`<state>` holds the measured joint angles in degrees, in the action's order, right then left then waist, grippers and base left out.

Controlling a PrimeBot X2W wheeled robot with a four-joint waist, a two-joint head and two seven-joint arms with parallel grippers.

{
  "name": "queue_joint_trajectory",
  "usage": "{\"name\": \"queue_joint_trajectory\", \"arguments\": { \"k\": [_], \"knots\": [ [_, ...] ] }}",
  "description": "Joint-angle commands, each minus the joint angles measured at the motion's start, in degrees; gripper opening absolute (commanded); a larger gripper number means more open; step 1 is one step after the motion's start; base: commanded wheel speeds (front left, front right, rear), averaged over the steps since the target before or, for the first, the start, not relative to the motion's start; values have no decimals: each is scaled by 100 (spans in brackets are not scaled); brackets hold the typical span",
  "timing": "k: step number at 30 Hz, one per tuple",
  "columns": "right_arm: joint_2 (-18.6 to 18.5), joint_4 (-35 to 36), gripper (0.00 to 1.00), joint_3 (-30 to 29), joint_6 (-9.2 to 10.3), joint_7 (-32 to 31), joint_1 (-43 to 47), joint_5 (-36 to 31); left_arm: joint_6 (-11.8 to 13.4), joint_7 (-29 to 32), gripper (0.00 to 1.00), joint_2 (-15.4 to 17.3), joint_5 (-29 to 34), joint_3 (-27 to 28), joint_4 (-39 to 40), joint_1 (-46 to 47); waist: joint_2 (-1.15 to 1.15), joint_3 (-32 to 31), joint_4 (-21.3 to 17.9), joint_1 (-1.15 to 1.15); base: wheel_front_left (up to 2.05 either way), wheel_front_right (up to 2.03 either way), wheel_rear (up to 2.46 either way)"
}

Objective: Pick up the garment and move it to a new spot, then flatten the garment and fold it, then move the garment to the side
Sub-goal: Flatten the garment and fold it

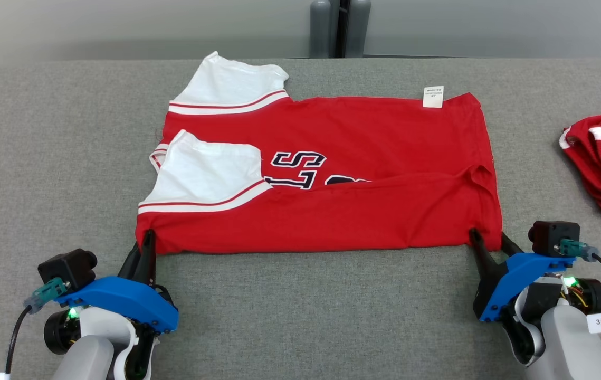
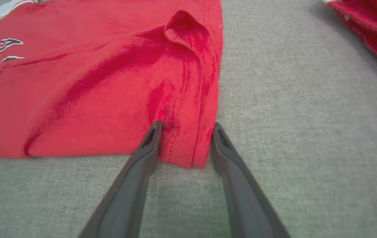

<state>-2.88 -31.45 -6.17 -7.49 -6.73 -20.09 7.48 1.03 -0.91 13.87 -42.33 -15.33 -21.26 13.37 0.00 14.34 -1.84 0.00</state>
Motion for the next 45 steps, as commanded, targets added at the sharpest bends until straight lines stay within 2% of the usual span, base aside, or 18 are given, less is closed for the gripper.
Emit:
{"name": "queue_joint_trajectory", "arguments": {
  "k": [1, 3, 4, 9, 13, 19, 25, 30, 31, 32, 33, 34, 39, 45],
  "knots": [
    [-3, -65, 33, 12, 0, 22, -53, 62, -5, -42, 0, 22, 13, 34, 34, 92, 0, -3, 1, 0, 0, 0, 0],
    [-2, -273, 5, 47, 0, 64, -132, 163, -15, -96, 0, 34, 12, 49, 57, 76, 0, -16, -1, 0, 0, 0, 0],
    [-1, -333, 0, 68, 0, 127, -182, 177, -25, -124, 0, 43, 10, 60, 70, 71, 0, -26, -3, 0, 0, 0, 0],
    [-6, -418, 0, 12, 0, 374, -369, 235, -37, -286, 0, 126, 4, 134, 247, 57, 0, -142, -43, 0, 0, 0, 0],
    [-6, -80, 0, -138, 0, 411, -192, 65, -19, -311, 0, 233, 41, 153, 583, -126, 0, -285, -65, 0, 0, 0, 0],
    [-9, 1130, 0, -148, 0, -61, 725, 152, 207, -127, 0, 491, 98, 118, 1604, -958, 0, -502, -129, 0, 0, 0, 0],
    [-8, 2549, 0, -193, 0, -755, 2161, 446, 632, 269, 0, 695, -15, 93, 2835, -2288, 0, -537, -169, 0, 0, 0, 0],
    [-8, 2956, 0, -259, 0, -952, 2793, 602, 825, 490, 0, 688, -148, 42, 3121, -2888, 0, -521, -198, 0, 0, 0, 0],
    [-8, 2940, 13, -254, 0, -942, 2830, 576, 805, 529, 0, 680, -197, 23, 3054, -2911, 0, -522, -202, 0, 0, 0, 0],
    [-7, 2903, 43, -237, 0, -922, 2854, 569, 770, 528, 0, 662, -216, 10, 2992, -2898, 0, -528, -208, 0, 0, 0, 0],
    [-7, 2856, 100, -213, 0, -918, 2870, 569, 752, 538, 43, 662, -222, -13, 2934, -2864, 0, -534, -214, 0, 0, 0, 0],
    [-7, 2820, 100, -181, 0, -909, 2880, 571, 729, 550, 100, 684, -190, -43, 2884, -2824, 0, -537, -219, 0, 0, 0, 0],
    [-7, 2841, 100, -202, 0, -820, 2831, 543, 763, 637, 100, 807, -52, -73, 2972, -2608, 0, -526, -252, 0, 0, 0, 0],
    [-5, 3274, 100, -306, 0, -680, 2391, 318, 611, 960, 100, 1235, 173, 13, 3320, -1727, 0, -431, -331, 0, 0, 0, 0]
  ]
}}
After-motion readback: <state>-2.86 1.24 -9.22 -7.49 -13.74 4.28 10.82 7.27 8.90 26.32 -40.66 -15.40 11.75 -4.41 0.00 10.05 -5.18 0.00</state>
